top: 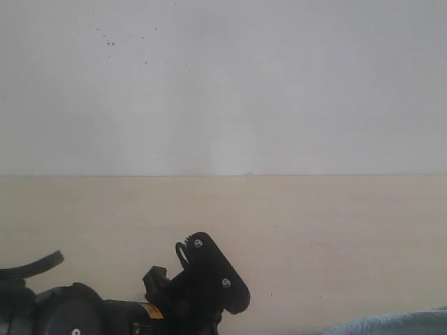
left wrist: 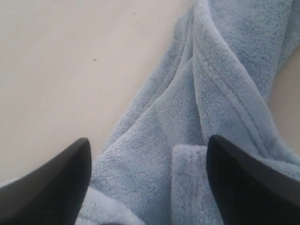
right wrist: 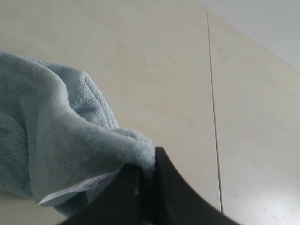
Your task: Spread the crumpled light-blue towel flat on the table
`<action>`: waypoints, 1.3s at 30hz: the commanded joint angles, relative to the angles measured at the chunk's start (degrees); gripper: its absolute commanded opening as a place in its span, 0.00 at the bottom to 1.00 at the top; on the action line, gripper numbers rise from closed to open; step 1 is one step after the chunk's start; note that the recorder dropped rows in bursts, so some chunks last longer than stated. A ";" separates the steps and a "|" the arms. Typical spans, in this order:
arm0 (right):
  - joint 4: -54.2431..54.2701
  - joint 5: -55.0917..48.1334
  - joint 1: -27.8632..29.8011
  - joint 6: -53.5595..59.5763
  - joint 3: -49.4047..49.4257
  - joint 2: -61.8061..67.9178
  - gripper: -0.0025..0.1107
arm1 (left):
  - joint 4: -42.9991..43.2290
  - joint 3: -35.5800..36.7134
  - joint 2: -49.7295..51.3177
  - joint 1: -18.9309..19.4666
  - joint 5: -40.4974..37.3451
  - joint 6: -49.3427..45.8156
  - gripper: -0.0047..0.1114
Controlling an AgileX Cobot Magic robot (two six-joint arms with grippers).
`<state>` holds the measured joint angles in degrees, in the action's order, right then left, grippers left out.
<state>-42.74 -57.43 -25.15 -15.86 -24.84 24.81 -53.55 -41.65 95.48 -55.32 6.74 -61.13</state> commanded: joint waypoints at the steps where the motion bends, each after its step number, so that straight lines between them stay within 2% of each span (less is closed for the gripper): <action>1: 0.10 0.68 -0.03 -0.25 0.13 -0.26 0.03 | 0.45 -2.68 3.18 -0.25 -2.83 2.00 0.61; 17: 0.13 1.06 -0.03 -0.25 0.13 -0.26 0.03 | 0.45 -3.21 8.88 -0.25 -3.68 4.96 0.60; 20: 0.13 1.06 -0.03 -0.25 0.13 -0.26 0.03 | 0.45 -3.21 10.34 -0.25 -3.68 5.61 0.55; 26: 0.13 1.06 -0.03 -0.25 0.13 -0.26 0.03 | 0.45 -3.49 12.84 -0.25 -3.35 7.13 0.37; 32: 0.25 1.05 -0.03 -0.25 0.13 -0.26 0.03 | 0.45 -4.21 11.87 -0.25 -1.71 7.13 0.12; 39: 0.25 1.05 -0.03 -0.25 0.13 -0.26 0.03 | 0.45 -4.31 5.76 -0.25 -2.50 7.13 0.10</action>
<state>-42.53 -56.87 -25.15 -15.96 -24.84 24.81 -53.32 -45.62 104.28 -55.32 3.95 -54.48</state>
